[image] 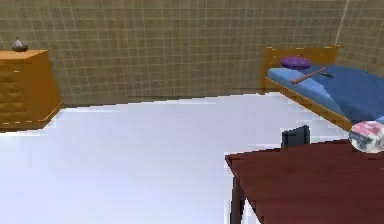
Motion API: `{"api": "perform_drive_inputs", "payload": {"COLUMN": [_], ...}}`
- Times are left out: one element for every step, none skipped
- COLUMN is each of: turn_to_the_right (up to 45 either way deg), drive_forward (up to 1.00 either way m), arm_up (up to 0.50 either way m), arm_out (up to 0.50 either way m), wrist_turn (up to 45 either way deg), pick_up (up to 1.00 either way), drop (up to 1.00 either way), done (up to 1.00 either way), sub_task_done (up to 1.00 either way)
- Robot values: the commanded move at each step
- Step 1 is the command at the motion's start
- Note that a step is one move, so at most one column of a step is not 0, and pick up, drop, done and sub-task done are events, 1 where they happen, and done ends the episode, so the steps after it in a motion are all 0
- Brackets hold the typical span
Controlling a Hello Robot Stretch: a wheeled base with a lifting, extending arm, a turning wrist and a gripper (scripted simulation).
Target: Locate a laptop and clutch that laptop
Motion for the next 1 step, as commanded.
{"api": "perform_drive_inputs", "payload": {"turn_to_the_right": [45.0], "drive_forward": [0.0], "arm_up": [0.0], "arm_out": [0.0], "wrist_turn": [0.0], "pick_up": [0.0], "drop": [0.0], "done": [0.0], "sub_task_done": [0.0]}}
